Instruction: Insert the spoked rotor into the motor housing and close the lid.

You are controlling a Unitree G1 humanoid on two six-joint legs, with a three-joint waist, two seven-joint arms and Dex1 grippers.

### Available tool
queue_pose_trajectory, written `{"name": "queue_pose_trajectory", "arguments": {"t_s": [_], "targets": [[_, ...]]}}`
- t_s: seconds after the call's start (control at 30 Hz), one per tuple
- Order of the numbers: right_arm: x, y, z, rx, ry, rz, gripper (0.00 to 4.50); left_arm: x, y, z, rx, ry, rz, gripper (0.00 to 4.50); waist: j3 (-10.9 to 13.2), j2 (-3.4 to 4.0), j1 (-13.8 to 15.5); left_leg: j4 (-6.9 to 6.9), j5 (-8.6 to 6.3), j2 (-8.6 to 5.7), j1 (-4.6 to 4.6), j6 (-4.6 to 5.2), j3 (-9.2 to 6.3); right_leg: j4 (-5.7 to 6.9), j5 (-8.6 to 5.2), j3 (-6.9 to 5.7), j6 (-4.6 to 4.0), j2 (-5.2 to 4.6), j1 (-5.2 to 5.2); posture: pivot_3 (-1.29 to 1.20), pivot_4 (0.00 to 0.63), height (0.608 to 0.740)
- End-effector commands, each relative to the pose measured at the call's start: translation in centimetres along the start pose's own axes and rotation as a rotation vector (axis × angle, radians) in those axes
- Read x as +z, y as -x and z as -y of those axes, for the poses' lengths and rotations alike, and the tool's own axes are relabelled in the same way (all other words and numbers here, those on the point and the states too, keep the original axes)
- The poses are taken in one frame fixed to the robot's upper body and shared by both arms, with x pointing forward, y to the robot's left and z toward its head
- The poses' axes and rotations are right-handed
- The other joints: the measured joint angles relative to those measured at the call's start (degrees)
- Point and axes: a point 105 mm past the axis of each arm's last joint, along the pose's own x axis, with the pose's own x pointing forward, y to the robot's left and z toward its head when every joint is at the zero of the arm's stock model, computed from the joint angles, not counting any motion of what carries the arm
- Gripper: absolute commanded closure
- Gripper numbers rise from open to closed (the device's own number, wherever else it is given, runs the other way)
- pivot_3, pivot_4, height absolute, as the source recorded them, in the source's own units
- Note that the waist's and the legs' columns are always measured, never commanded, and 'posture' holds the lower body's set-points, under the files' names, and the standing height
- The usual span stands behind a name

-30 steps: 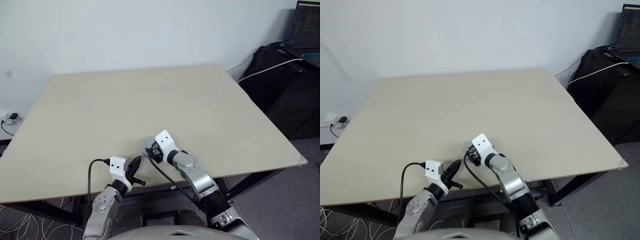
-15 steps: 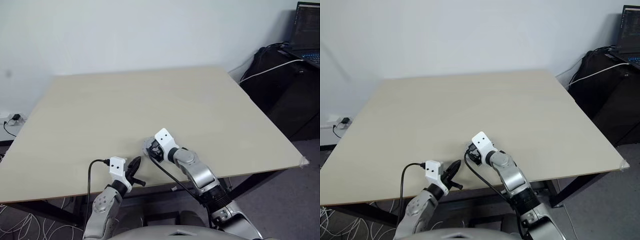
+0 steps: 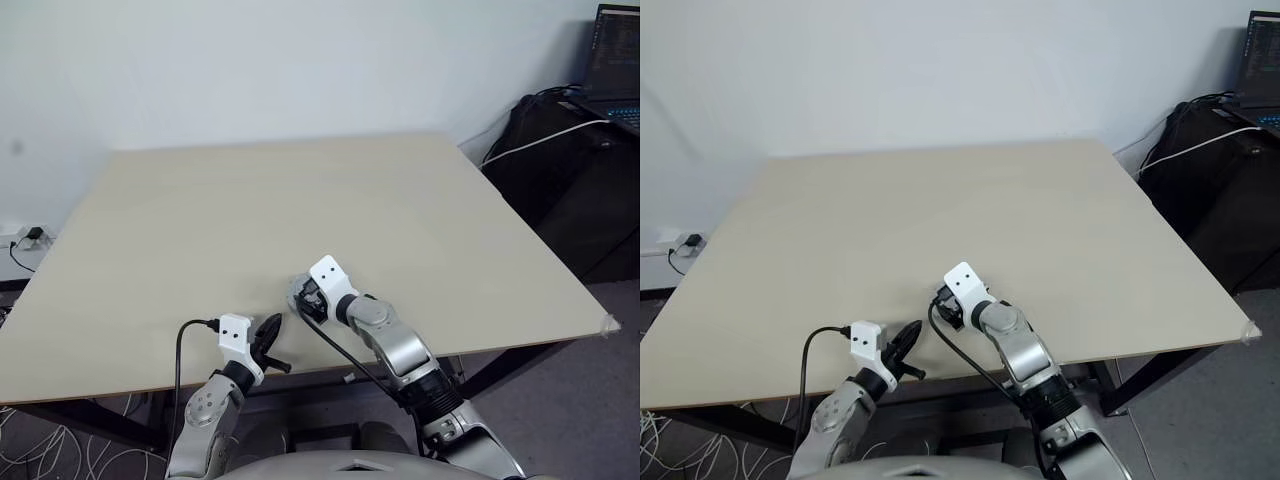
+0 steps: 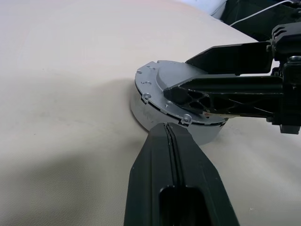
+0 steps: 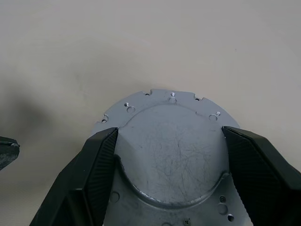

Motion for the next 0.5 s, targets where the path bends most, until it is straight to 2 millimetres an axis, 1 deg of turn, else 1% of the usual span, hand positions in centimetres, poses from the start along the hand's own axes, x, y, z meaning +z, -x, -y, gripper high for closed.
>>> {"name": "queue_pose_trajectory", "arguments": {"t_s": [0.03,0.17,0.3,0.5], "targets": [[-3.0,0.1,0.6,-0.041,-0.009,-0.132,1.25,1.6,-0.1,0.1,-0.002,-0.014,0.06,4.5,0.0,0.0,0.0,0.0,0.0,0.0,0.0,0.0,0.0,-0.01,0.0,0.0,0.0,0.0,0.0,0.0,0.0,0.74],[-3.4,0.1,0.0,-0.018,0.022,-0.135,1.25,1.6,-0.1,0.1,0.0,-0.013,0.061,4.5,0.0,0.0,0.0,0.0,0.0,0.0,0.0,0.0,0.0,-0.01,0.0,0.0,0.01,0.0,0.0,0.0,0.0,0.74],[-3.8,0.2,-0.1,-0.015,0.044,-0.141,1.25,1.6,-0.1,0.2,-0.002,-0.013,0.061,4.5,-0.1,-0.01,-0.1,0.0,-0.01,0.0,0.0,-0.01,-0.01,-0.02,-0.01,0.0,0.01,0.0,0.01,0.0,0.0,0.74],[-4.3,0.2,0.4,-0.051,-0.037,-0.175,1.25,1.6,-0.1,0.2,-0.004,-0.011,0.06,4.5,-0.1,-0.01,-0.1,-0.01,-0.02,0.01,0.02,-0.03,-0.01,-0.02,-0.01,-0.01,0.02,0.0,0.02,0.0,0.0,0.74]]}}
